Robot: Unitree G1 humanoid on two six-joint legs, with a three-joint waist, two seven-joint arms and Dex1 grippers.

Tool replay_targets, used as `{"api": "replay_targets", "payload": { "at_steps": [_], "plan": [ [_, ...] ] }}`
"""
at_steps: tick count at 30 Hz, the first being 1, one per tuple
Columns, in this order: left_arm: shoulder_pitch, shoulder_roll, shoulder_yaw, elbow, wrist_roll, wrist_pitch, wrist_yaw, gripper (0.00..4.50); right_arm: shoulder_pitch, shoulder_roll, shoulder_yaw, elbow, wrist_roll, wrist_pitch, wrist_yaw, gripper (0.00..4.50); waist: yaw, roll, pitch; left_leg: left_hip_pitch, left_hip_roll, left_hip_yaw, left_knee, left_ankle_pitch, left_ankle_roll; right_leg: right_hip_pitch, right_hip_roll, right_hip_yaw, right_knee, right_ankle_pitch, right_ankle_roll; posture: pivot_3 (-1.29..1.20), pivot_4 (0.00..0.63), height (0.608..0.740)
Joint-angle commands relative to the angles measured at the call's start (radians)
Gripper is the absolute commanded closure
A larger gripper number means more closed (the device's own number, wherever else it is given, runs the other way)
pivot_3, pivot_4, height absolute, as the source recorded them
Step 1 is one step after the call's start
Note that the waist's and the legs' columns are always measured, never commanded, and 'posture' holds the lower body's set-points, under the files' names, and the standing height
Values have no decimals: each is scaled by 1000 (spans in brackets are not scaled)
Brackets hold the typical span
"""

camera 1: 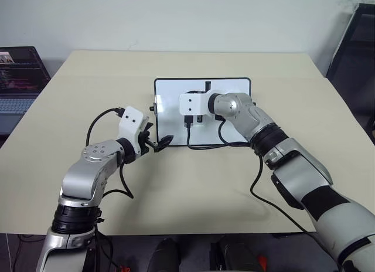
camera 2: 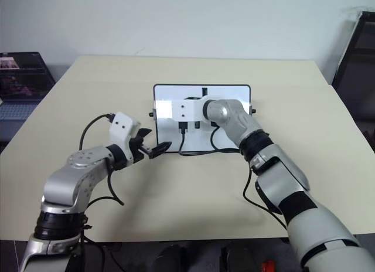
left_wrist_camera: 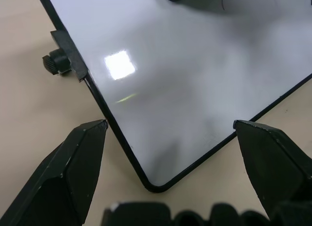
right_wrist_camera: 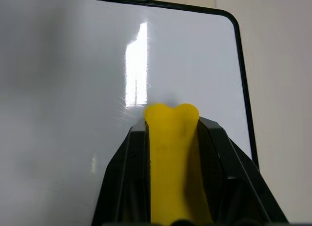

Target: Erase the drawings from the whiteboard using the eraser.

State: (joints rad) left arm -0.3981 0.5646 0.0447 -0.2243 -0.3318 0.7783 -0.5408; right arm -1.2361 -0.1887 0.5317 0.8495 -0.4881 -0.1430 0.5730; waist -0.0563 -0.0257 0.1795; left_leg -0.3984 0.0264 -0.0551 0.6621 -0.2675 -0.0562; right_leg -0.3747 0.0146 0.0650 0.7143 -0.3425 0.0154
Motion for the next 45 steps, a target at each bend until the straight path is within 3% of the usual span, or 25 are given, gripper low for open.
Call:
{"api": "replay_targets", "payload": {
  "at_steps": [1, 7, 15, 22, 30, 39, 45],
  "plan": [
    [-6, 1, 6, -35, -9, -17, -10, 0, 33, -5, -12, -46, 15, 6, 52, 3506, 0, 0, 0, 0, 0, 0, 0, 0, 0, 0, 0, 0, 0, 0, 0, 0, 150, 740],
    [-11, -14, 9, -66, -27, -29, -27, 0, 85, -1, -155, -306, 160, 97, 93, 3506, 1, 0, 0, -1, 0, 0, 0, 0, 0, -1, 0, 0, 0, 0, 0, 0, 150, 740],
    [-64, -36, 6, -50, -22, -51, -8, 0, 274, -83, -308, -764, 307, 425, 176, 3506, 18, 0, 0, -2, 0, -1, -1, 0, 0, -1, 0, -1, -2, 0, 0, 0, 150, 740],
    [-126, -60, -25, -16, -13, -55, -15, 0, 432, -122, -370, -956, 356, 595, 133, 3506, 22, 0, 0, -2, 0, 0, 0, 0, 0, -1, 0, 0, -1, 0, 0, 0, 150, 740],
    [-67, -76, -17, -43, -39, -78, -27, 0, 652, -51, -508, -1243, 537, 924, 49, 3506, 22, 0, 0, -2, 0, 1, -1, 0, 0, -1, 0, 1, -2, 0, 0, 0, 150, 740],
    [-58, -112, -19, -47, -31, -91, 7, 0, 819, -85, -493, -1355, 598, 972, -5, 3506, 23, 0, 0, -2, -1, 0, 0, 0, 0, 0, 0, 1, -2, 0, 0, 0, 150, 740],
    [-57, -134, -20, -35, -21, -79, 46, 0, 829, -56, -480, -1313, 609, 893, -62, 3506, 22, 0, 0, -1, -1, 1, 0, 0, 0, 0, 1, 1, -2, 0, 0, 0, 150, 740]
  ]
}}
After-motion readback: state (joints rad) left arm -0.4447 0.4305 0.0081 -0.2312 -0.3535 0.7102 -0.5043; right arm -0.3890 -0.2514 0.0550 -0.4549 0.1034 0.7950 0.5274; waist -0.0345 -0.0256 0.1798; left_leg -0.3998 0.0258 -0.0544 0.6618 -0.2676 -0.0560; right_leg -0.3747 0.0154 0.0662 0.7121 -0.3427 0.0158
